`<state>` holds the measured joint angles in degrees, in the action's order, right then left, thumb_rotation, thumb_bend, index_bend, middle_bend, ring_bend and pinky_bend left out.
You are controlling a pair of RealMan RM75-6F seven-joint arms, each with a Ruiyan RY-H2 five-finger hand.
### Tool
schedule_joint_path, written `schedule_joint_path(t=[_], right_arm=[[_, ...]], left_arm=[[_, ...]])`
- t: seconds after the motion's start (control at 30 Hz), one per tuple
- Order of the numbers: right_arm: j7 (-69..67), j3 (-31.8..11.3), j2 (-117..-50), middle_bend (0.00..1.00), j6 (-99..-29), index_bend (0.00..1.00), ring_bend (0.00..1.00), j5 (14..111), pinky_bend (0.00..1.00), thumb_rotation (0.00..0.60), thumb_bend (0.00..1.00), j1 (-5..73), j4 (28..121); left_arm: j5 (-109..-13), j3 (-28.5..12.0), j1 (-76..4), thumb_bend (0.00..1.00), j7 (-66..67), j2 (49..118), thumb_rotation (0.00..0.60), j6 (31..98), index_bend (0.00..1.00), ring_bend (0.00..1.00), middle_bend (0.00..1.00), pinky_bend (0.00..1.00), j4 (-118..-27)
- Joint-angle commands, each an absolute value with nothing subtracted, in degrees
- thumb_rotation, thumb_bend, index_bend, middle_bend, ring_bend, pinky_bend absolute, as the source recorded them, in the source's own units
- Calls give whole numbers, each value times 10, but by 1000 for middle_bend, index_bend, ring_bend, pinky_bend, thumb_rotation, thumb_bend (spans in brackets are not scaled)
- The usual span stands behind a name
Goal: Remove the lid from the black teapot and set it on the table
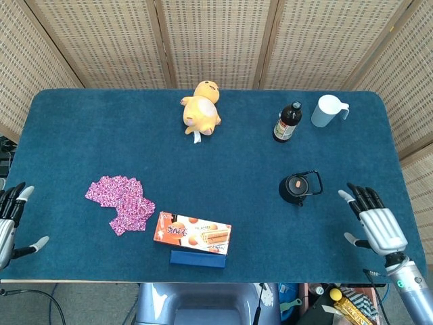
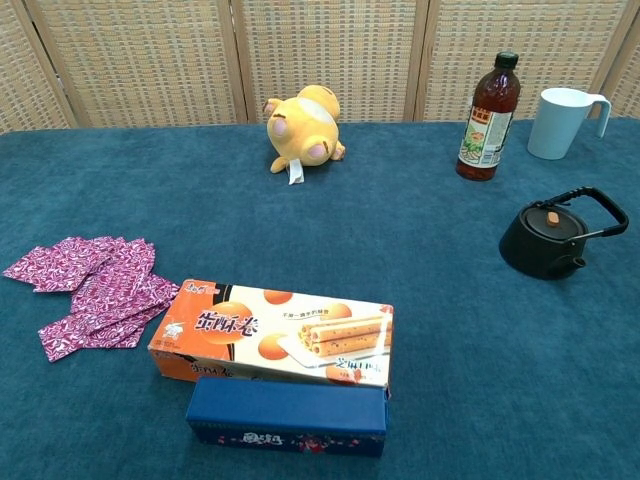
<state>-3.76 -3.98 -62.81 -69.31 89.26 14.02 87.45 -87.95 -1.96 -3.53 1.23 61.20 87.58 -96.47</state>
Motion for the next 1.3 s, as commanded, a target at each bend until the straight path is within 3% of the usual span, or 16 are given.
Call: schedule_joint_path(t=[0.03, 0.17, 0.23, 0.47, 0.83, 1.3], right_arm=[[-93, -69, -589, 0, -545, 0, 0, 802, 0, 600, 748, 220, 923], [-138, -98, -571, 4, -462, 0, 0, 731, 0, 600, 957, 263, 934], [-150, -112, -571, 18, -428, 0, 0, 694, 0, 600, 997, 284, 929], [-137, -132, -598, 52, -335, 0, 0, 540, 5, 600, 1000, 353, 880], [-90, -91, -649, 74, -269, 0, 0, 348, 7, 600, 1000, 447, 812], [-45, -46, -689, 82, -262, 0, 3, 272, 22, 600, 1000, 514, 804]], left_arm=[[-877, -21, -36, 106, 8, 610, 600, 874, 0, 0, 0, 0, -964], [-874, -22, -37, 106, 3, 609, 600, 872, 0, 0, 0, 0, -962], [-872, -22, -38, 106, 1, 609, 600, 870, 0, 0, 0, 0, -961], [-866, -24, -39, 105, -5, 608, 600, 865, 0, 0, 0, 0, -958], [-855, -26, -44, 106, -8, 610, 600, 853, 0, 0, 0, 0, -954], [-844, -29, -48, 106, -12, 611, 600, 844, 0, 0, 0, 0, -949]])
